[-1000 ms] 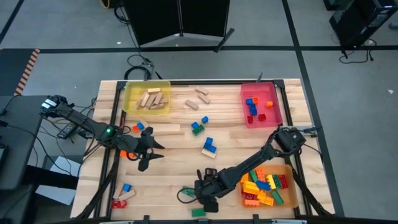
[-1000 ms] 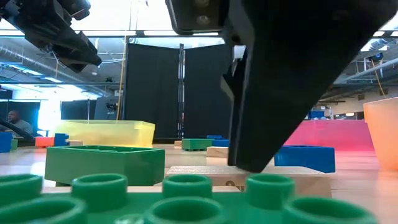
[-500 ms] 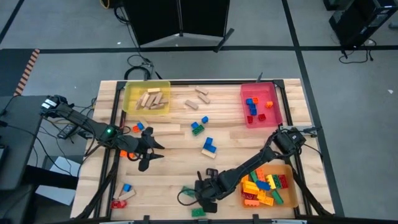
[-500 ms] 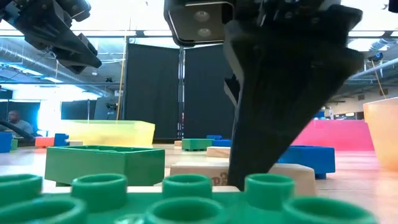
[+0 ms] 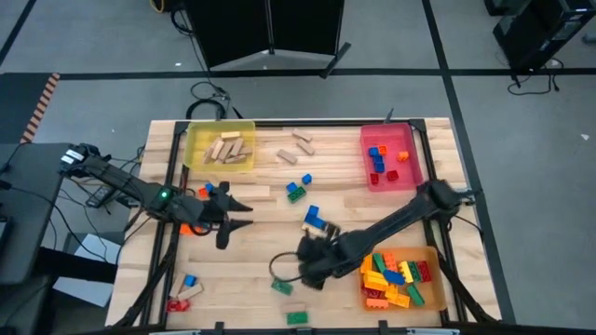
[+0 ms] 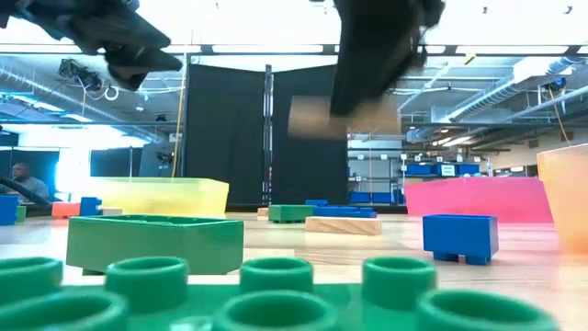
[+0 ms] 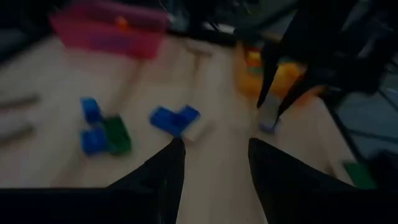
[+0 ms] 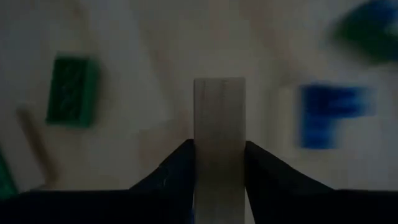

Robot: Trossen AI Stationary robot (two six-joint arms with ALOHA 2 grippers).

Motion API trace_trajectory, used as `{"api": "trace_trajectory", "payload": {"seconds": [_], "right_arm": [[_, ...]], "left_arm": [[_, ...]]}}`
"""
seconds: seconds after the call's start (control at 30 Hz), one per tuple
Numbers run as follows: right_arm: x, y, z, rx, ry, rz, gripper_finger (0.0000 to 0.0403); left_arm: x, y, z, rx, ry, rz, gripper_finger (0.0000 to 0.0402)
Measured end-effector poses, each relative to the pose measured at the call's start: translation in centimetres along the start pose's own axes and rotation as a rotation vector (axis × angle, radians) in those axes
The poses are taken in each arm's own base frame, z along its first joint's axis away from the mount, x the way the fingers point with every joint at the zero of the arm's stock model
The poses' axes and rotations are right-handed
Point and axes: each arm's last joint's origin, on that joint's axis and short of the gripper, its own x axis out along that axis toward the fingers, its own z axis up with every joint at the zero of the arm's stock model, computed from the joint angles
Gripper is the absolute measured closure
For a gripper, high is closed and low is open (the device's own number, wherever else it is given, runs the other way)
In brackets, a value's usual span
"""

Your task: Sort blocks by size

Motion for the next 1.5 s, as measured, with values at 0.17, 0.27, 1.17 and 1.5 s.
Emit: {"api": "trace_trajectory", "payload": {"seconds": [0.17,0.27,1.17,1.5], "right_arm": [[-5.9,-4.0,-0.1,-0.019,-0.147,-0.203,0.0285],[-8.9,-7.1,-0.9,0.008,-0.264,-0.289,0.0285],[-8.8,-18.4,1.7,-0.134,-0.84,-0.519,0.0285],[-8.9,-18.2,1.9,-0.247,-0.84,-0.51,0.0285]], "left_arm": [[0.3,0.7,2.2,0.038,-0.12,0.088,0.0218],[0.7,1.1,4.1,0.046,-0.204,0.125,0.0218],[14.5,2.8,17.1,-0.135,-0.315,0.409,0.0218],[15.0,4.3,17.3,-0.23,-0.36,0.43,0.0218]]}}
